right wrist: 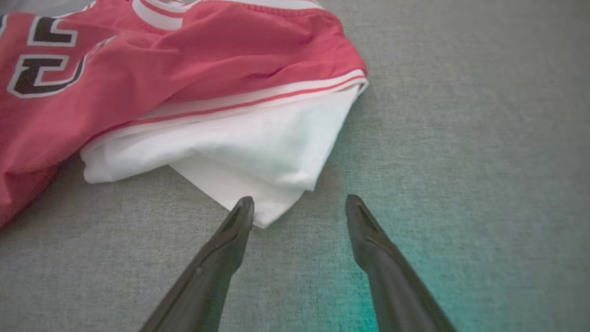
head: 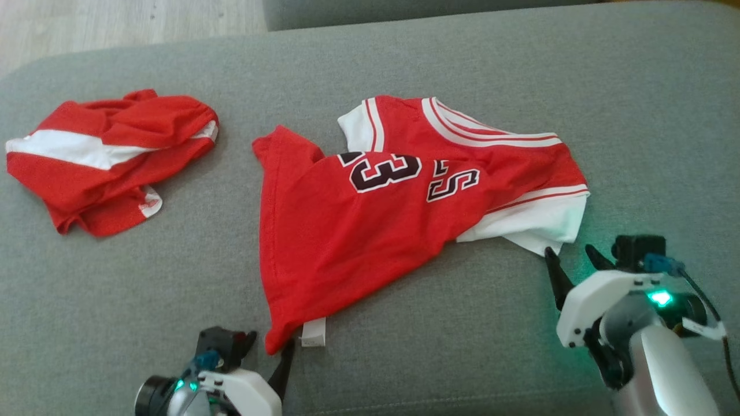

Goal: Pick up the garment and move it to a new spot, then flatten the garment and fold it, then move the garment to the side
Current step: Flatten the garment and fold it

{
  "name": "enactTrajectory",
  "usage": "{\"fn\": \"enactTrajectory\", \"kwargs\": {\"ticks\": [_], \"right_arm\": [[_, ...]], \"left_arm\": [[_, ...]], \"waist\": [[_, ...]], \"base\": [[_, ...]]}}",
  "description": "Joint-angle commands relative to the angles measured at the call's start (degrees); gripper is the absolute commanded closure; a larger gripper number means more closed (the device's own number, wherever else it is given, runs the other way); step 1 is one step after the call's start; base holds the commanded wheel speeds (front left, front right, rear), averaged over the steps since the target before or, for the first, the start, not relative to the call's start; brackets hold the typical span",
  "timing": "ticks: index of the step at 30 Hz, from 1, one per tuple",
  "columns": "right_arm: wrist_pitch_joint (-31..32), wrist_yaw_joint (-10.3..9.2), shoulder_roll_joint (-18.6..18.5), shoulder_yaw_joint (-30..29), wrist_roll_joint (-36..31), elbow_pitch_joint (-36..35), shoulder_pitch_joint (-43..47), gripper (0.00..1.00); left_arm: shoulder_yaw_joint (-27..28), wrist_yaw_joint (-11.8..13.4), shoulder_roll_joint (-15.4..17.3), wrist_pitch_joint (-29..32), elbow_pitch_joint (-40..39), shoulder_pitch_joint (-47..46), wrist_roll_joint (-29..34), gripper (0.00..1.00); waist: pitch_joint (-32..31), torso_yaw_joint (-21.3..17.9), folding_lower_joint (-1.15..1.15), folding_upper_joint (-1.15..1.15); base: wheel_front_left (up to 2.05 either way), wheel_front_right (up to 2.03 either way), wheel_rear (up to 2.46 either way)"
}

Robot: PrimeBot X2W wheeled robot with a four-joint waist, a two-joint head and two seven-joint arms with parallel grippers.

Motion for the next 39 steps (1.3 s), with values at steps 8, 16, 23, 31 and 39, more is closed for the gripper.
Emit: {"fn": "enactTrajectory", "kwargs": {"ticks": [8, 16, 23, 31, 39], "right_arm": [[0.54, -0.04, -0.37, 2.07, 0.41, 2.47, -6.44, 0.00], [-0.32, -0.04, -0.37, 3.21, 3.55, 5.69, -8.57, 0.57], [-2.64, -0.04, -0.37, 3.90, 12.88, 5.41, -9.18, 1.00], [3.60, -0.04, -0.43, -2.64, 29.12, -23.01, -4.89, 1.00], [15.71, -0.04, -0.38, -14.06, 48.61, -50.40, -5.34, 1.00]], "left_arm": [[0.10, -0.11, 0.32, -0.88, 1.31, -4.16, 0.50, 0.00], [-1.17, -0.89, -0.16, -2.09, 4.18, -6.08, -0.15, 0.82], [-1.06, -1.47, -0.57, -3.98, 4.72, -7.49, -1.95, 1.00], [5.12, -1.81, 0.07, -1.08, -20.94, -5.57, -11.76, 1.00], [8.49, -2.51, 5.45, 10.60, -46.31, -11.46, -16.84, 1.00]], "waist": [[1.70, 0.81, 0.00, 0.00], [2.12, 0.61, 0.00, 0.00], [0.32, 0.31, 0.00, 0.00], [-4.77, -0.18, 0.00, 0.00], [-7.35, -1.67, 0.00, 0.00]], "base": [[0.00, 0.00, 0.00], [0.00, 0.00, 0.00], [0.00, 0.00, 0.00], [0.00, 0.00, 0.00], [0.00, 0.00, 0.00]]}}
